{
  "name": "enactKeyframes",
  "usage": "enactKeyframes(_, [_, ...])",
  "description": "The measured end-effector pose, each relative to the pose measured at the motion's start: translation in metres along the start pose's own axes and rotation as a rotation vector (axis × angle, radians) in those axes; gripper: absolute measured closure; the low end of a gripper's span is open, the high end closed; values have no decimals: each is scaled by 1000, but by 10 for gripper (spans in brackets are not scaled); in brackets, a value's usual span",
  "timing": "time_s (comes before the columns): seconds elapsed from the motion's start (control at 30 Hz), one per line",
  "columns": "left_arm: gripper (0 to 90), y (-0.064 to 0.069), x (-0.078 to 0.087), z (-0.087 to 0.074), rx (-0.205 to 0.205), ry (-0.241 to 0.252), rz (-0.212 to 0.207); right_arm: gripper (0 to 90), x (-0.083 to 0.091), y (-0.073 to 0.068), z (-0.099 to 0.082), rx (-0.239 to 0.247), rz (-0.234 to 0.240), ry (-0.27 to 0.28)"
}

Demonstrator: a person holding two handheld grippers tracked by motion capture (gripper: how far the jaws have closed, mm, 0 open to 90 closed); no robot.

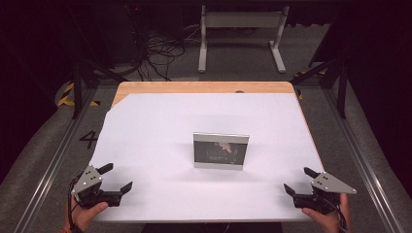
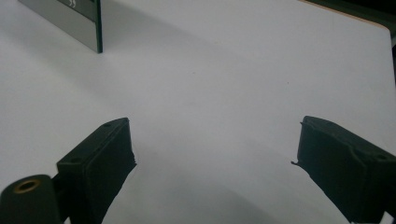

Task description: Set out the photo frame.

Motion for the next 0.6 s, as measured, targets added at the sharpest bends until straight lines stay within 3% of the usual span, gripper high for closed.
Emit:
enactKeyframes(0.23, [59,3,-5,-2,-7,-10,0,105,-1,1,3,-16,12,13])
enactKeyframes(0.3, [60,5,-6,-2,-26,-21,2,105,-1,0,4,-15,12,13])
enactKeyframes(0.6, [60,5,-4,-2,-16,-11,9,111,-1,1,5,-10,-9,8])
Point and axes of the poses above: each handheld gripper's, and its own axes: x roughly backward along the jaws, z roughly out of its top, y roughly to its right, the point moved 4 cm from there along -x, roughly forward along the jaws, and after that the axes turned 1 degree about y, right-handed, at the moved point
